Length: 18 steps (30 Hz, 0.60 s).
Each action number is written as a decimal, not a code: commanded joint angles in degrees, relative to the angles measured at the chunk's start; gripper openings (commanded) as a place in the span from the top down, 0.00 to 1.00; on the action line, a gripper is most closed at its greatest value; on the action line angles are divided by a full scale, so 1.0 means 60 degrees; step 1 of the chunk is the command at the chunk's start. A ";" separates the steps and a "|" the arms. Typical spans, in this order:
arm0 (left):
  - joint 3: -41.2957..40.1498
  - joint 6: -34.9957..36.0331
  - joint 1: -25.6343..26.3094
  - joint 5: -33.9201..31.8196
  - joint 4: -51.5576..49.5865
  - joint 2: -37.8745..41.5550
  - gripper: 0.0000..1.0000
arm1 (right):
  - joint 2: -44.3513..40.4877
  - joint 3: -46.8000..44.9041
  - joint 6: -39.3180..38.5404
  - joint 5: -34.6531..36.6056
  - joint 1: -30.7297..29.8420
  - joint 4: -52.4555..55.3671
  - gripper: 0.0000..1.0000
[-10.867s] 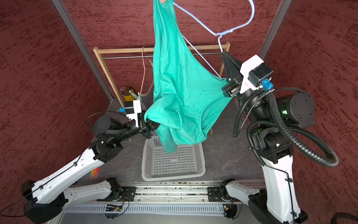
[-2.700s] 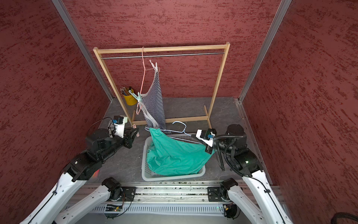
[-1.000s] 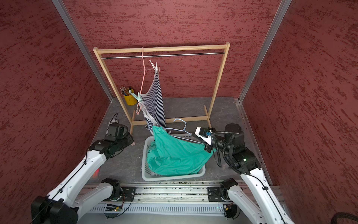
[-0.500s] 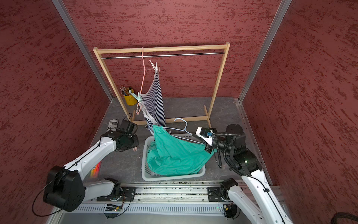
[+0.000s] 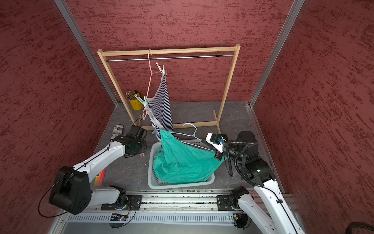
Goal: Remove the clothespins securing tank tops to the hanger
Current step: Place the clothespin at the center of the board.
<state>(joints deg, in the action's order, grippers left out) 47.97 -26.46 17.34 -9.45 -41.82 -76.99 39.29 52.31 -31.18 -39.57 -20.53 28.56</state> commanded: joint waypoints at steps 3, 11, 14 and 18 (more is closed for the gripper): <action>0.0208 0.0322 -0.0100 -0.0057 0.0177 -0.0712 1.00 | -0.0052 -0.0039 0.0128 0.0090 -0.0031 -0.0262 1.00; 0.0322 0.0274 -0.0507 0.0375 0.0067 -0.1304 0.94 | 0.0088 -0.0011 0.0135 0.0175 -0.0037 -0.0280 1.00; 0.0439 0.0236 -0.0574 0.0439 0.0063 -0.1604 0.90 | 0.0088 -0.0045 0.0112 0.0238 -0.0031 -0.0291 1.00; 0.0555 0.0249 -0.0678 0.0583 0.0054 -0.1881 0.89 | 0.0145 0.0025 0.0113 0.0263 -0.0025 -0.0246 1.00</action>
<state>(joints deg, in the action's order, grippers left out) 50.06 -25.02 13.74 -7.09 -41.52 -87.68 40.25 52.31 -30.63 -38.35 -20.53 28.56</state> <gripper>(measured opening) 0.220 0.077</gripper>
